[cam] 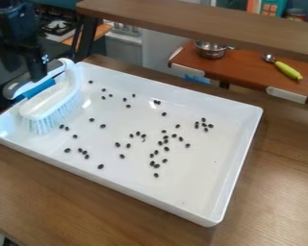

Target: Sweep into pile

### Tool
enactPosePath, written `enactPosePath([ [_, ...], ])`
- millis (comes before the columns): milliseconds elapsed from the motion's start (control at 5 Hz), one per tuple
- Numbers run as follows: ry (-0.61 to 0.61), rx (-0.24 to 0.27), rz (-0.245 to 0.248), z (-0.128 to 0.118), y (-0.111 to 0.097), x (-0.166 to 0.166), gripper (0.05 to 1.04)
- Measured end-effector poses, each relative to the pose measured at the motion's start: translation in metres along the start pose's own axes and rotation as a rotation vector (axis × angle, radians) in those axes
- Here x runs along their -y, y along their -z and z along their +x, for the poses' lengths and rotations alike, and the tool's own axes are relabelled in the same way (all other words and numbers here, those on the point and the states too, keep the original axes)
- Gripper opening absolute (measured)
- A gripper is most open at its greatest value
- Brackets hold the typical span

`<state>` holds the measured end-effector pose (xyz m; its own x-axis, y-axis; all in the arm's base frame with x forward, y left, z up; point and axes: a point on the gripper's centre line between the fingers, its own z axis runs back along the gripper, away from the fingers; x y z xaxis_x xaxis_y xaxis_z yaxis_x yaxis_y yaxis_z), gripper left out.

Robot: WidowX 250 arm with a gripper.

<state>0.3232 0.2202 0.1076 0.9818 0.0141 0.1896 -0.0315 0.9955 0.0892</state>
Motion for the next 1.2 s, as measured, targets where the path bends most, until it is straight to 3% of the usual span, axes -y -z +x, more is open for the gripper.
enactPosePath([
  [400, 0.005, -0.002, 0.041, 0.002, 0.007, -0.005, 1.001],
  [800, -0.002, -0.047, 0.04, -0.001, 0.023, 0.004, 1.001],
  [1000, -0.006, -0.082, 0.027, -0.002, 0.027, 0.011, 0.948],
  [1200, -0.029, -0.107, 0.026, -0.005, 0.029, 0.013, 0.657],
])
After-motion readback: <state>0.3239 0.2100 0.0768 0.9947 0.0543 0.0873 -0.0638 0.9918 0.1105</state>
